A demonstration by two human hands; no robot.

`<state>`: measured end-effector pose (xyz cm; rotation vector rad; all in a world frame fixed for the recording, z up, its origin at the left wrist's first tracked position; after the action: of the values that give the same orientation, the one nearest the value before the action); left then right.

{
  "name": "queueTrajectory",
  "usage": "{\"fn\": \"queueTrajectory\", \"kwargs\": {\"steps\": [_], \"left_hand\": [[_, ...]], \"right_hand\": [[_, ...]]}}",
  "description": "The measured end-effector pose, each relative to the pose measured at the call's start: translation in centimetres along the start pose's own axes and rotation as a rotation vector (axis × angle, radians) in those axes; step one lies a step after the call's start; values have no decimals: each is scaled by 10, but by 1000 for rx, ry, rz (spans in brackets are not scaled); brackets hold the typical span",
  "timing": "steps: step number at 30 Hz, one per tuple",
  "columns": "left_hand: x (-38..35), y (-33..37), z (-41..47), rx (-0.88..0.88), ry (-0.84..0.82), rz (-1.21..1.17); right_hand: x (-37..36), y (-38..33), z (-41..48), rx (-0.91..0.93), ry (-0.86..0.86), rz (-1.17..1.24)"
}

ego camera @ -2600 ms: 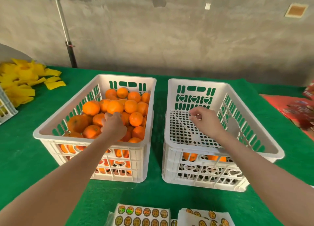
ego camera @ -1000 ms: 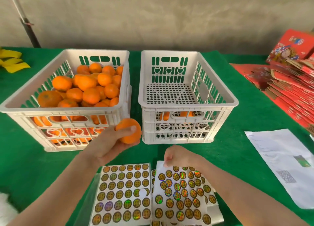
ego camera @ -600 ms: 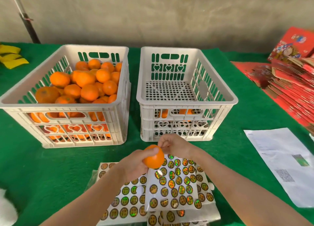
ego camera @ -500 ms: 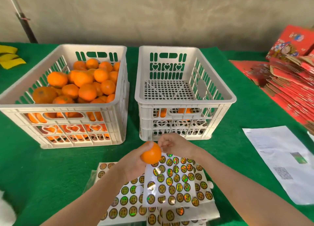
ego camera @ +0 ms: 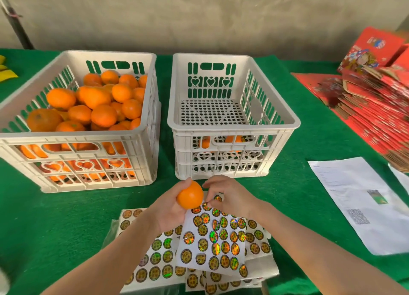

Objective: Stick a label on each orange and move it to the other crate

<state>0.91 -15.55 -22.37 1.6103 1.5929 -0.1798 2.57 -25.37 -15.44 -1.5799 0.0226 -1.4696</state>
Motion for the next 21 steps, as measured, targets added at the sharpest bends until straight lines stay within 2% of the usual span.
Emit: {"fn": "queueTrajectory", "kwargs": {"steps": [3,5,7,8,11,13,17,19,21], "left_hand": [[-1,-1,-1,5,0,13],[1,1,-2,-17,54,96],[4,8,-8,-92,182,310],[2,14,-15,-136,248,482],[-8,38,-35,-312,450,890],[-20,54,-46,-437,487,984],[-25,69,-60,-478,493,862],[-31,70,-62,-487,332,656],[-37,67,-60,-457,143,352]], "right_hand": [[2,2,-4,-50,38,80],[19,15,-9,-221,231,282],[30,24,-16,-339,415,501],[31,23,-17,-347,453,589],[25,10,-15,-308,451,740],[24,4,-12,-303,487,814],[29,-3,-6,-348,613,1022],[31,-9,-4,-350,656,1096],[34,-19,0,-313,669,1122]]}}
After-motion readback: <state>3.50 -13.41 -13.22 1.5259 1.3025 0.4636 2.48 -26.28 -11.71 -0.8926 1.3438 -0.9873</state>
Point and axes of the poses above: each hand's wrist, its own z-axis towards the middle knuckle, its own x-axis out of the back of the hand, y = z × x, the point moved 9 cm from there along z, towards the middle knuckle, and after that the axes turned 11 degrees about x, right-handed, at the moved point
